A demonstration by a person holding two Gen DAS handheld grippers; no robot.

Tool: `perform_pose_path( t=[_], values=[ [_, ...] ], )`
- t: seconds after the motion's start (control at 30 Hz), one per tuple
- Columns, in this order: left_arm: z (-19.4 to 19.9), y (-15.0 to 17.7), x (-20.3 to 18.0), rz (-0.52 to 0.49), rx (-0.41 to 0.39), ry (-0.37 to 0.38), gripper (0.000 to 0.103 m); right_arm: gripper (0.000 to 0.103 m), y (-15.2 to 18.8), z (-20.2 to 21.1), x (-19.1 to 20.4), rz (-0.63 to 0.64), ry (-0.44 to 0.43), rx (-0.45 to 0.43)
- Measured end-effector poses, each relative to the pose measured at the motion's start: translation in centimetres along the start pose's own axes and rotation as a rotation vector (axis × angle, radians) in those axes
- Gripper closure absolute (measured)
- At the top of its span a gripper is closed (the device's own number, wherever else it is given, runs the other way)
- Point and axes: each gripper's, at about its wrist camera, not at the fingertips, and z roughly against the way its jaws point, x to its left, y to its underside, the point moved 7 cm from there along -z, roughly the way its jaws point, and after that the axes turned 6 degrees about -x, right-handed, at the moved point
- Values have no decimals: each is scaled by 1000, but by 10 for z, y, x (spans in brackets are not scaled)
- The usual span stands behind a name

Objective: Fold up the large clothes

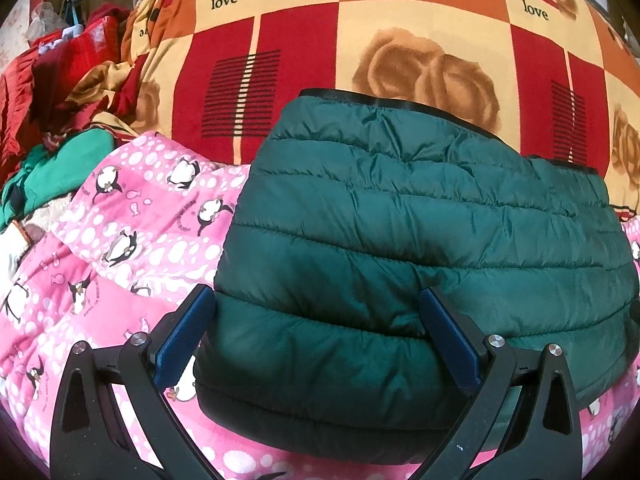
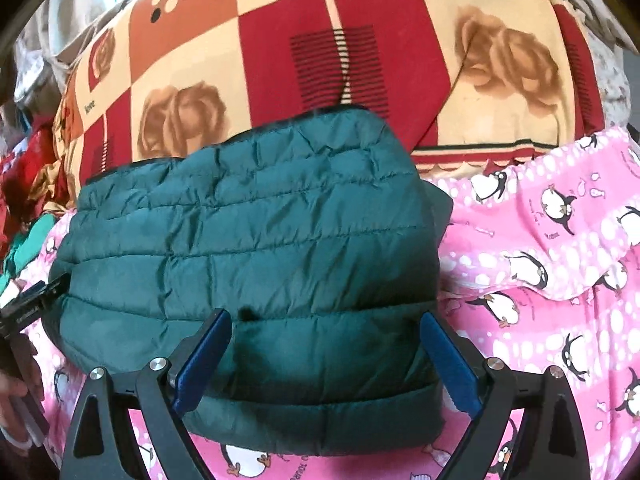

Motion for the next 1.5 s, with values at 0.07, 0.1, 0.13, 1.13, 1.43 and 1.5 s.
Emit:
perform_pose_path(
  t=[0.07,0.1,0.13,1.13,1.43,1.5],
  values=[
    [-1,0,0,-1,1,0,1,9,5,-10,-2,2,11,25],
    [-1,1,0,-2,1,1,1,7,8,-17,-3,1,16,46],
    [-2,1,0,-2,2,1,1,4,9,-20,-4,-5,20,51],
    [-49,5,27,361,235,398,1,0,-12,-54,-39,-251,-223,106],
    [-76,-8,21,366,301,486,0,0,-25,-85,-43,-258,-321,156],
    [-82,-8,18,370,317,492,0,0,-24,-92,-44,-280,-352,172]
  ],
)
